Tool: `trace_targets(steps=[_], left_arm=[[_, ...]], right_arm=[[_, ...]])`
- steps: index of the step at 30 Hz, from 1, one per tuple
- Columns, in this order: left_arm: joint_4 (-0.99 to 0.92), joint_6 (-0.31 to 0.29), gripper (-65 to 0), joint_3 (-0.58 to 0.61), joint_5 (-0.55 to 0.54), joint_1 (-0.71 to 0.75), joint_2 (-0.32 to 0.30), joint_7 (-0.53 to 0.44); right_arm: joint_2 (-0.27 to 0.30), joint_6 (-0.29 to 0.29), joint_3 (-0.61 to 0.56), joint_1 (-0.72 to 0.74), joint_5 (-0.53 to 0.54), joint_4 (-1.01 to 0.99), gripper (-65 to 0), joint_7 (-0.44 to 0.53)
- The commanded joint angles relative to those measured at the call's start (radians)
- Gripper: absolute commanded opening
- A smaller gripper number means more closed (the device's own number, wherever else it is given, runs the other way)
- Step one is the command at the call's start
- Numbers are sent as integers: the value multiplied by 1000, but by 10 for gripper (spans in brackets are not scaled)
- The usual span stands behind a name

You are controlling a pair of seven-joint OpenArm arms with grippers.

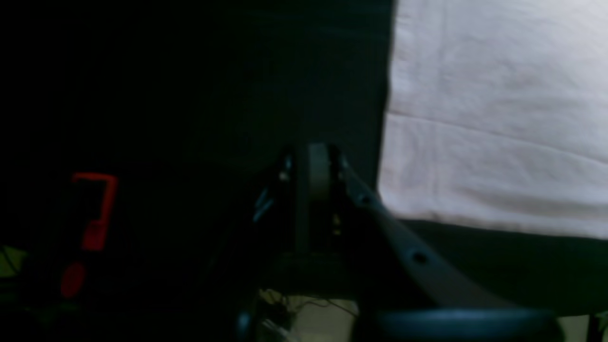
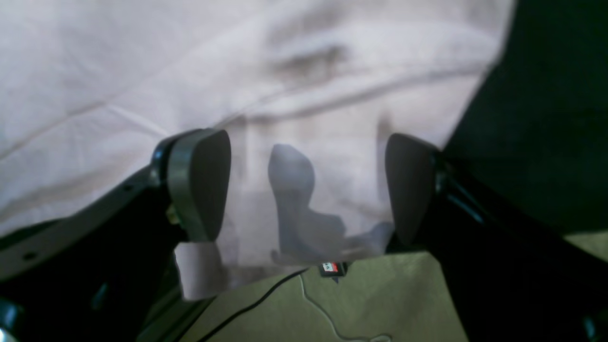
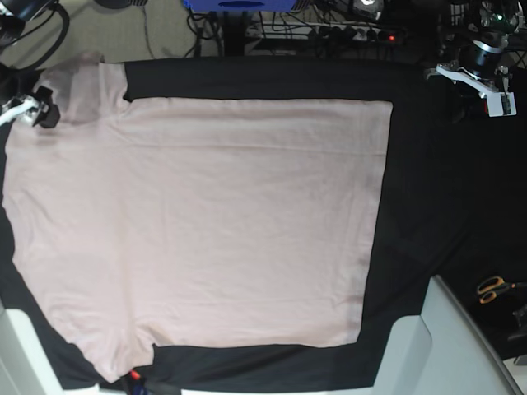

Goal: Fold the T-shirt properly
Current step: 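Move both grippers to the two corners of the pink shirt's shoulder edge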

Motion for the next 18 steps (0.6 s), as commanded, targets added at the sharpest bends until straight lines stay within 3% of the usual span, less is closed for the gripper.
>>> trace_targets(steps=[1,5,13,18], left_arm=[[4,-8,-596,-6,11,9,-9,-18],[2,-30,-596,-6,94,-10,-1,-18],[2,-30,-596,-5,97,-13,-1,-18],[1,-30,-596,-5,97,-13,1,-18]], right_arm=[[25,1,7,-1,5,-5,-168,27],[48,1,7,-19,5,-77,-170,99],[56,1,7,-53,5,-121,-171,109],[59,1,7,-74,5,-121,-236,139]])
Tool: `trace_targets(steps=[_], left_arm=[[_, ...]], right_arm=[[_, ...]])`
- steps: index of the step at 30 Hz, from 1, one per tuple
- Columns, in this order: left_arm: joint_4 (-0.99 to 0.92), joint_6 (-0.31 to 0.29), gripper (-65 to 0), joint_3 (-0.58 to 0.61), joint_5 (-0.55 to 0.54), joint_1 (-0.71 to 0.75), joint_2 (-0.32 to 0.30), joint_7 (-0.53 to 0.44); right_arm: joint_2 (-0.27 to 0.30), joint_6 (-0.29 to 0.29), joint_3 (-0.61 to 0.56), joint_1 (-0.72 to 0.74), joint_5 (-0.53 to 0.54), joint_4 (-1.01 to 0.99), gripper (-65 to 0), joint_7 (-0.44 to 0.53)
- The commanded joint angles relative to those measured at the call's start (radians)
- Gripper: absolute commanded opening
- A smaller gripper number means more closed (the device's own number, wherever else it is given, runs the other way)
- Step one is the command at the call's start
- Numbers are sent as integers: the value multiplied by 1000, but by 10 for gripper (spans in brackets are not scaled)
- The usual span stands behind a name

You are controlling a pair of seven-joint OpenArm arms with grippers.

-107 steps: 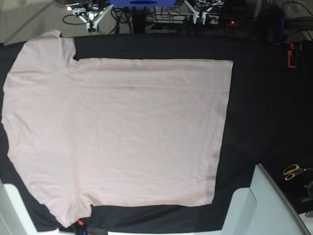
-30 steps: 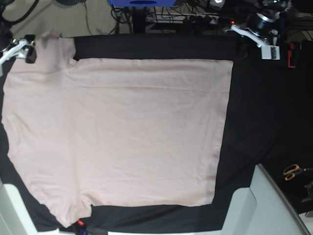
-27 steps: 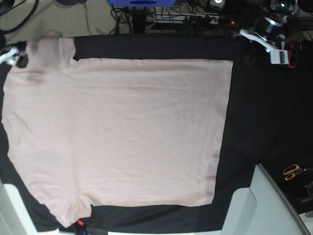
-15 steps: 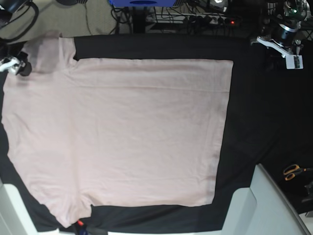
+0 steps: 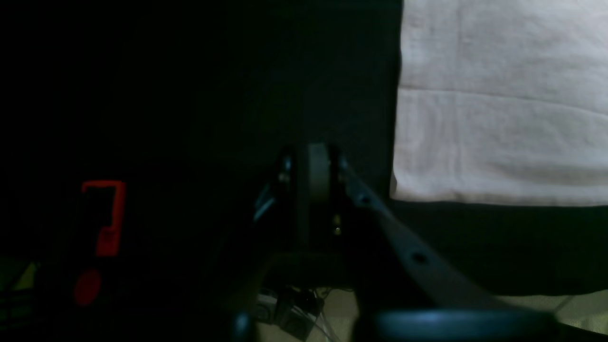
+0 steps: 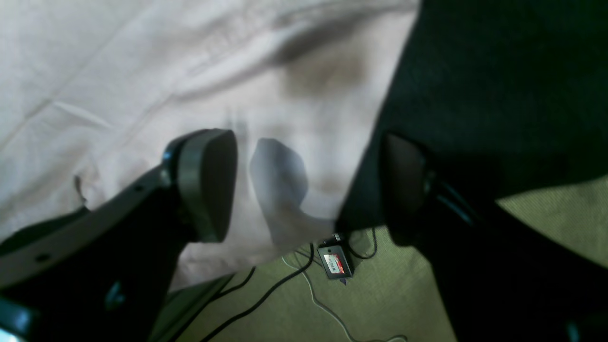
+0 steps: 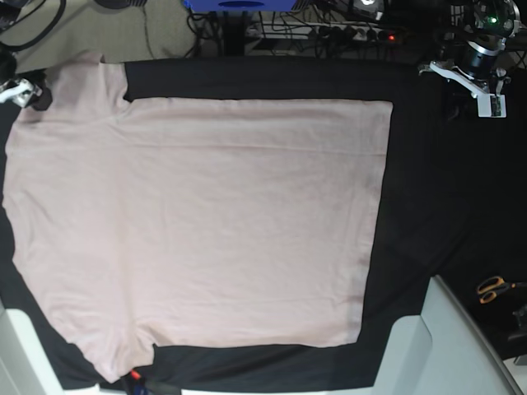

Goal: Fold the T-shirt properly
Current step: 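Move both grippers to the two corners of the pink shirt's shoulder edge, then close both grippers on the shirt's shoulder-edge corners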

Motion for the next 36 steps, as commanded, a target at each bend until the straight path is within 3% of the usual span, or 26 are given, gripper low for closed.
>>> trace_targets(steps=[1,8,15,17,23,25,27,29,32,36], left_arm=[[12,-2,-596,-6,-12,6,-11,-19],[12,-2,-596,-6,-12,6,2,-19],[12,-2,-586,-6,-13,-11,28,-16],[-5,-2,-586,-6,-13,-24,43,6],[-49,-2,-584,-6,-13,-106,92,153],[-54,-11,-581,-6,-13,-109,112,155],[-57,-62,-541,-6,-13,-109,131,155],[-59,-126,-439,-6,-13,-109,143,155],[-72,-152,-268,-7,-15,-105,154,156],[-146,-152,-239,-13,-15,-120,158,152]], right_arm=[[17,1,5,-5,2,8,-242,-3],[-35,1,-8,-8,2,13,-246,-6],[-37,1,-8,-5,2,16,-260,-37],[-30,1,-8,-5,2,8,-312,-37],[-30,1,-8,-5,0,8,-650,-38],[-30,1,-8,-6,-1,8,-632,-38],[-29,1,-8,-6,-3,8,-642,-38],[-29,1,-8,-6,-3,8,-645,-38],[-29,1,-8,-8,-4,8,-645,-38],[-29,1,-8,-8,-4,8,-645,-38]])
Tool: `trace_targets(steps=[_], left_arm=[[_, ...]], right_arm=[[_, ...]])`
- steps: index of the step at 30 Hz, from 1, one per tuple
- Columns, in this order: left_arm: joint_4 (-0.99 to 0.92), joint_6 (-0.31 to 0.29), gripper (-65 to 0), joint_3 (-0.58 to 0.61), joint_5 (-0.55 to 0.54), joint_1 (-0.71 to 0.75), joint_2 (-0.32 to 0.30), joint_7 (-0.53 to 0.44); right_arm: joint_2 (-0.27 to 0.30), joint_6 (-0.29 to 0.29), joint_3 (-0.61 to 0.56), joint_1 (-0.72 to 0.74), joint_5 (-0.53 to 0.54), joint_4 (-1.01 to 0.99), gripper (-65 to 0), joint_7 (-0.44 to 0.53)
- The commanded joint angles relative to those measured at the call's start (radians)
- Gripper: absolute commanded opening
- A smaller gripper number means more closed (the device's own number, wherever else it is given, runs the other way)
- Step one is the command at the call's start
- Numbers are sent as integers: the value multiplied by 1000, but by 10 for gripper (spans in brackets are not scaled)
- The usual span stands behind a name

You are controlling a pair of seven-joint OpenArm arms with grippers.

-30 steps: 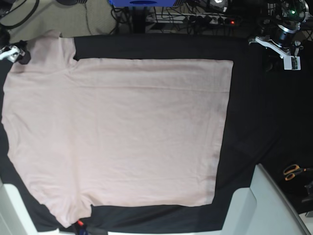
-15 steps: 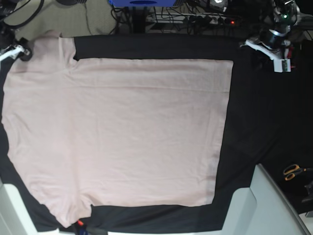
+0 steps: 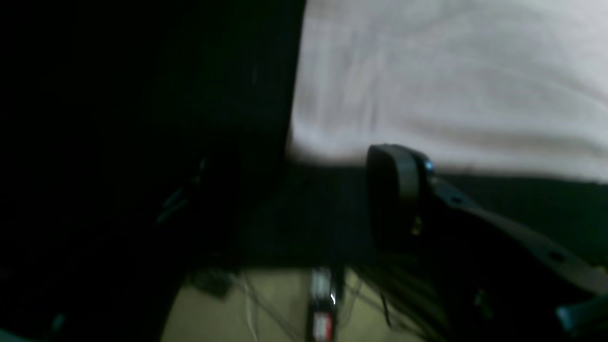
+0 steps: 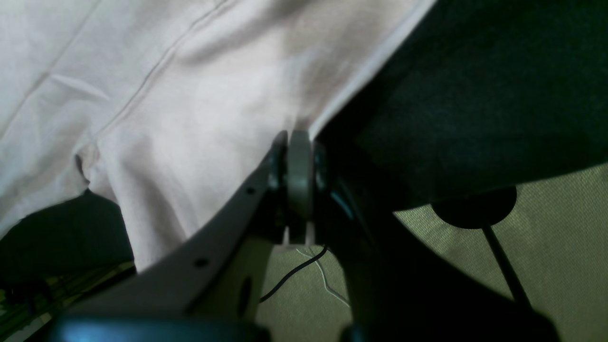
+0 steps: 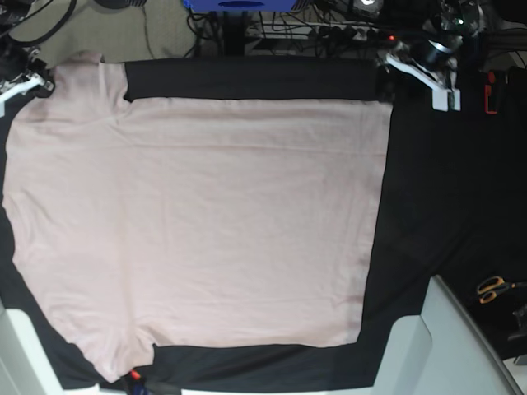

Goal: Fold the T-shirt properly
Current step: 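Close both grippers on the shirt's shoulder-edge corners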

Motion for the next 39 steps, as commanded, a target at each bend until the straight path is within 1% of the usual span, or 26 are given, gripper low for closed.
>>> trace_targets(steps=[1,4,10,13,20,30,33,34,35,39], left_arm=[[-3,-2,-239,-6,-19,-15,-5,-20],[-73,-3,-239,-6,-19,-36,-5,-21],[-147,-3,-239,-3,-19,-92,0,-23],[-147,-3,-239,2,-19,-96,3,-23],[-158,-3,-240,4,-19,-116,41,-20],[-168,-3,-240,2,-19,-136,44,-18],[-175,-3,-250,4,-19,-139,55,-18],[-175,-3,-276,4,-19,-139,56,-18],[-175,-3,-321,4,-19,-139,58,-18],[-176,-3,-558,4,-19,-152,61,-18]], right_arm=[[13,5,-1,-3,-4,8,-645,-10],[13,5,-1,-10,-4,8,-645,-10],[13,5,-2,-17,-4,8,-645,-7],[25,5,-2,-17,-4,8,-645,-7],[26,5,-2,-17,-4,8,-645,-7],[26,5,-2,-17,-4,8,-645,-7],[26,5,-2,-17,-4,8,-645,-7],[26,5,-2,-17,-4,8,-645,-7],[26,5,-2,-17,-4,8,-645,-7],[26,5,-2,-17,-4,8,-645,-9]])
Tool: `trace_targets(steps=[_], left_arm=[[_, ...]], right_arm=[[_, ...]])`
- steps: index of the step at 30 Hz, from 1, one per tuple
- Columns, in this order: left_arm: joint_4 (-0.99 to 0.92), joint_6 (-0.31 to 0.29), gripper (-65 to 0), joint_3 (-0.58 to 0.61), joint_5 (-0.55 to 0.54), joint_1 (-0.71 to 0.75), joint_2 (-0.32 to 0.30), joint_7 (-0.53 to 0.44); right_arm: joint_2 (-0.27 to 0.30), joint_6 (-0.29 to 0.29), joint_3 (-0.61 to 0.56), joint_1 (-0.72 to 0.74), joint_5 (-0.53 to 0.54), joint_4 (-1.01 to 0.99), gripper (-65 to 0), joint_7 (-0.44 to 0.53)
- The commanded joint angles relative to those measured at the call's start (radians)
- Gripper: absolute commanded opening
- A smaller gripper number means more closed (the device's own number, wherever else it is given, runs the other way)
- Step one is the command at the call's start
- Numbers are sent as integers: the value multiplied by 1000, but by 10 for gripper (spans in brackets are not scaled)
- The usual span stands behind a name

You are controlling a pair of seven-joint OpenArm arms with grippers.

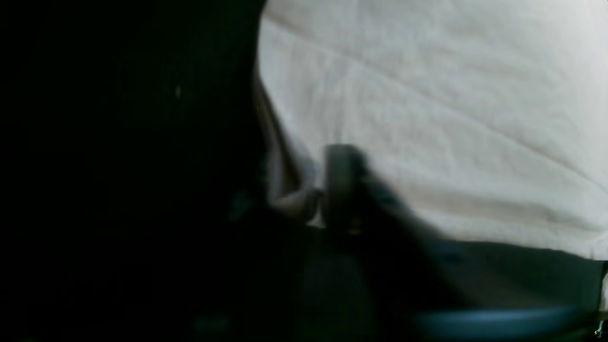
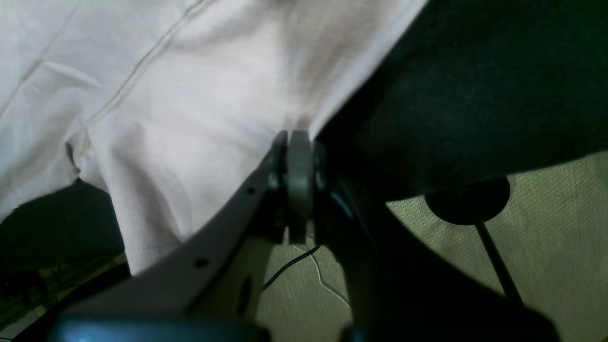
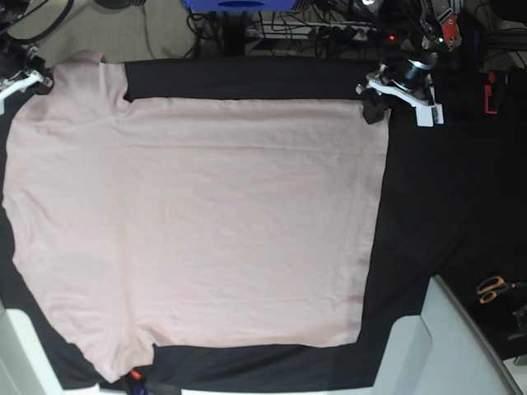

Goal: Fold the T-shirt properly
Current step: 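Close both grippers on the shirt's shoulder-edge corners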

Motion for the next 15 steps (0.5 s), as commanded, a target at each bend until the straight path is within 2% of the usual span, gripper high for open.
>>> trace_targets(steps=[1,2,8,12,15], left_arm=[[4,4,-615,2,15,-2,2,29],[4,4,-650,2,15,-5,2,29],[15,4,-650,2,15,-7,4,35],[56,4,-650,2,15,-7,2,121],[136,4,-650,2,15,3,4,149]], right_arm=[[14,1,2,-2,-4,8,-645,-7],[14,1,2,-2,-4,8,-645,-7],[15,1,-76,1,-4,17,-647,-2],[15,1,-88,21,-4,19,-647,-7],[23,1,-88,26,-4,60,-647,-8]])
